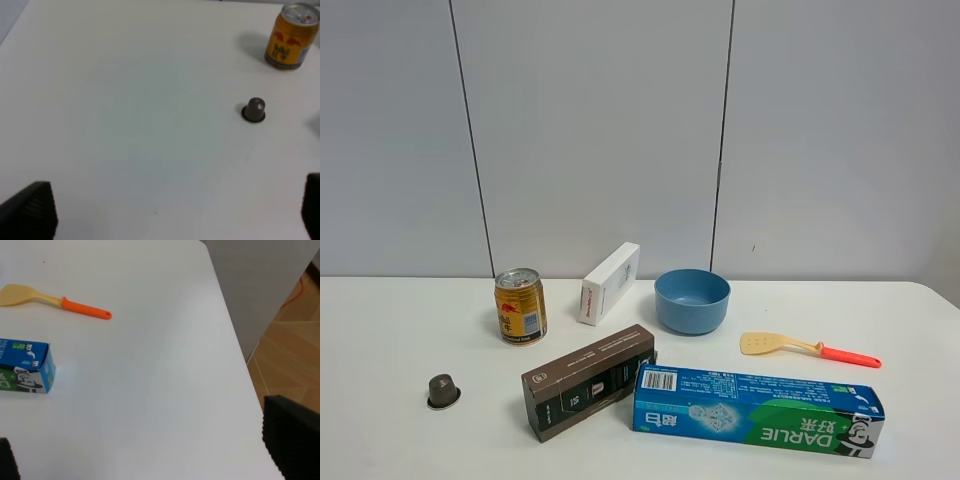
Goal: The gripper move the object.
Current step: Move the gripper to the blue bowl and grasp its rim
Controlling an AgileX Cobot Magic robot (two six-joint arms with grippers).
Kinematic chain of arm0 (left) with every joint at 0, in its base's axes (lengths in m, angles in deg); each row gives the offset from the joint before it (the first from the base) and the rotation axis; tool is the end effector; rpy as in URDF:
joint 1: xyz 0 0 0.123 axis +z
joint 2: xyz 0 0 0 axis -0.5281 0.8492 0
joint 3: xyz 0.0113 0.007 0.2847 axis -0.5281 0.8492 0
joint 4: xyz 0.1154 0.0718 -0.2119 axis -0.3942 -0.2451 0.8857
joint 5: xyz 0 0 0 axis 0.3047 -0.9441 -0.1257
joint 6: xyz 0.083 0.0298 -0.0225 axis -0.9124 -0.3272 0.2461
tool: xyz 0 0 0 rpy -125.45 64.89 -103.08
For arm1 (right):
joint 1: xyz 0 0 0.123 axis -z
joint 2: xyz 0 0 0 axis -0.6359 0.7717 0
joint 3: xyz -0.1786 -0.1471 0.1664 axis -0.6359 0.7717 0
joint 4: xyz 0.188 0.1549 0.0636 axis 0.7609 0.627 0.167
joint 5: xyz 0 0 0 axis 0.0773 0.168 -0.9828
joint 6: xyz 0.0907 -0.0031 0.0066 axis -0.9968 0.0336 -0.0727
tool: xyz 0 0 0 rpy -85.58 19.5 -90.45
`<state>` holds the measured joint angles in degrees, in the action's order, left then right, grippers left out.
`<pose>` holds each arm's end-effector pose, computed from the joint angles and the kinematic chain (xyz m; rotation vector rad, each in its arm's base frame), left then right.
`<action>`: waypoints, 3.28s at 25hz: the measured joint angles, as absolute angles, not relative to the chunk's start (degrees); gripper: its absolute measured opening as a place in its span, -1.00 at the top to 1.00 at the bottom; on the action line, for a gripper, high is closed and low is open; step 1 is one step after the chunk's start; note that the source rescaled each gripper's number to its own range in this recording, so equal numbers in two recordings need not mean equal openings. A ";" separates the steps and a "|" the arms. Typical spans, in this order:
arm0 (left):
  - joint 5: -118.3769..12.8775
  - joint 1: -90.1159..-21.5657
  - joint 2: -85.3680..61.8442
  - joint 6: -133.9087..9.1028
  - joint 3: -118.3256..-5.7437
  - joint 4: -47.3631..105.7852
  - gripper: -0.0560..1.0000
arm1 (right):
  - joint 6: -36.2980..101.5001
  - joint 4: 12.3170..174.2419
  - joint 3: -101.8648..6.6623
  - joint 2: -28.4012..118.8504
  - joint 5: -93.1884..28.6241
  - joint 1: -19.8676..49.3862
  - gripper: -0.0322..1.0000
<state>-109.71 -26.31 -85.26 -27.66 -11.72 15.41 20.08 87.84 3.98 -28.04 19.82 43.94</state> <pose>-0.0072 -0.0003 0.2801 -0.1110 2.0257 0.0600 -0.0051 0.0039 0.2764 -0.1077 2.0506 -0.1091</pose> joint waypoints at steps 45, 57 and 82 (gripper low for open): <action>-109.71 -26.31 -85.26 -27.66 -11.72 15.41 -1.00 | 30.13 114.40 -37.69 33.43 11.67 42.88 -1.00; -109.71 -26.31 -85.26 -27.66 -11.72 15.41 -1.00 | 33.63 118.11 -57.78 51.63 11.19 32.79 -1.00; -109.71 -26.31 -85.26 -27.66 -11.72 15.41 -1.00 | 9.74 86.89 -65.45 69.38 10.63 3.46 -0.96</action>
<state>-109.71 -26.31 -85.26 -27.66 -11.72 15.41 9.74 86.89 -65.45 69.38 10.63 3.46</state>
